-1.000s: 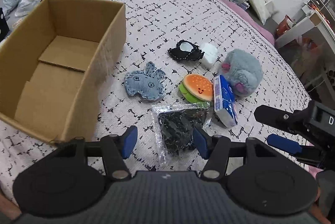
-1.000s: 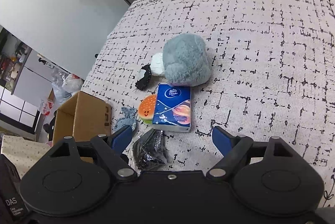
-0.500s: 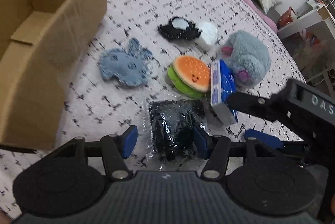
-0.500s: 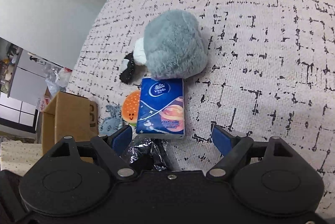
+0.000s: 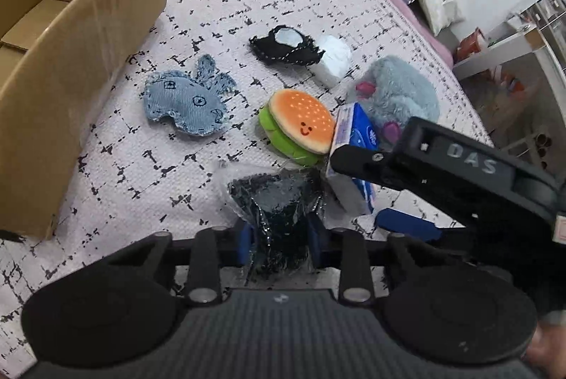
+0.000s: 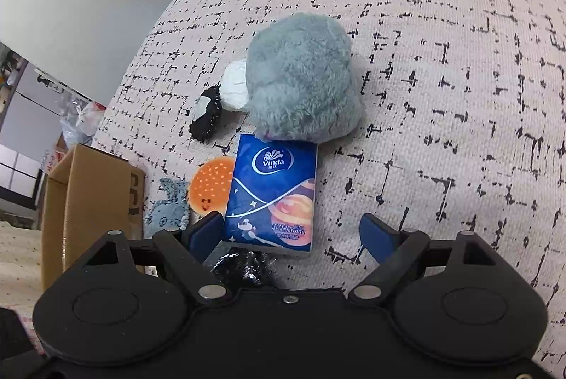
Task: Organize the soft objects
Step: 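Grasp the black plastic bag with the left gripper while the right grasps the Vinda tissue pack, then carry the bag and tissue pack into the cardboard box and release both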
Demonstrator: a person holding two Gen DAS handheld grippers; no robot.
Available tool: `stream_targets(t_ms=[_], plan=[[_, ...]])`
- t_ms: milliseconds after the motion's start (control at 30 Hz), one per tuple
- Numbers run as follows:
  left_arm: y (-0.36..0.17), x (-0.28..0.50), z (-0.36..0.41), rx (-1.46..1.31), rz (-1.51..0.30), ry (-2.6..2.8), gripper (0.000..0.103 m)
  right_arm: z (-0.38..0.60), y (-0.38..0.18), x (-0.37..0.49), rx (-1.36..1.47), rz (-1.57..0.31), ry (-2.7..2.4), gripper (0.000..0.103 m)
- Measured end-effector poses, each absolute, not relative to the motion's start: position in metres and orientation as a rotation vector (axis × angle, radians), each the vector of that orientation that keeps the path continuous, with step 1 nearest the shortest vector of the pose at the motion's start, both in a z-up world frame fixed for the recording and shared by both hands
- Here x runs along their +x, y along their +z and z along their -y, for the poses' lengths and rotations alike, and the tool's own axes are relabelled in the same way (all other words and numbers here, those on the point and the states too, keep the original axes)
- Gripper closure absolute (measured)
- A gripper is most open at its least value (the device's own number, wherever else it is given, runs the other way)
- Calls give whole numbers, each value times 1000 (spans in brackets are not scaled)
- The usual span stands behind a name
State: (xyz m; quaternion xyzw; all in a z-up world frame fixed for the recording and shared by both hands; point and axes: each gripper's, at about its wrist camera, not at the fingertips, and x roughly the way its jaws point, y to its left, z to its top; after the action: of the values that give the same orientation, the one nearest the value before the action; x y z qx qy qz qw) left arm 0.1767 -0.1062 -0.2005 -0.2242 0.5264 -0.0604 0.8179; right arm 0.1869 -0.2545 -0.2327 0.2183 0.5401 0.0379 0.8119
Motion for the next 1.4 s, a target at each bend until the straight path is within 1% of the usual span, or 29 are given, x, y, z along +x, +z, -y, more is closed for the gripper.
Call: stream_targets(t_ms=[33, 67, 100, 133, 300, 800, 1033, 1400], plan=[[-199, 175, 106, -484, -1116, -127, 77, 253, -232, 187, 449, -1148, 73, 29], [-197, 173, 105, -490, -1113, -125, 78, 251, -232, 187, 432, -1145, 63, 41], [-196, 172, 104, -495, -1110, -122, 79, 250, -231, 187, 414, -1143, 53, 48], [-194, 170, 103, -498, -1104, -117, 79, 250, -231, 186, 404, -1141, 47, 51], [-178, 158, 93, -510, -1065, -104, 79, 255, -224, 177, 459, -1137, 89, 53], [-109, 129, 49, -538, -925, -76, 79, 233, -155, 141, 430, -1045, 127, 53], [-93, 119, 28, -558, -901, -59, 79, 204, -127, 133, 423, -998, 147, 53], [-75, 114, -19, -585, -872, -10, 79, 156, -107, 130, 415, -986, 188, 52]])
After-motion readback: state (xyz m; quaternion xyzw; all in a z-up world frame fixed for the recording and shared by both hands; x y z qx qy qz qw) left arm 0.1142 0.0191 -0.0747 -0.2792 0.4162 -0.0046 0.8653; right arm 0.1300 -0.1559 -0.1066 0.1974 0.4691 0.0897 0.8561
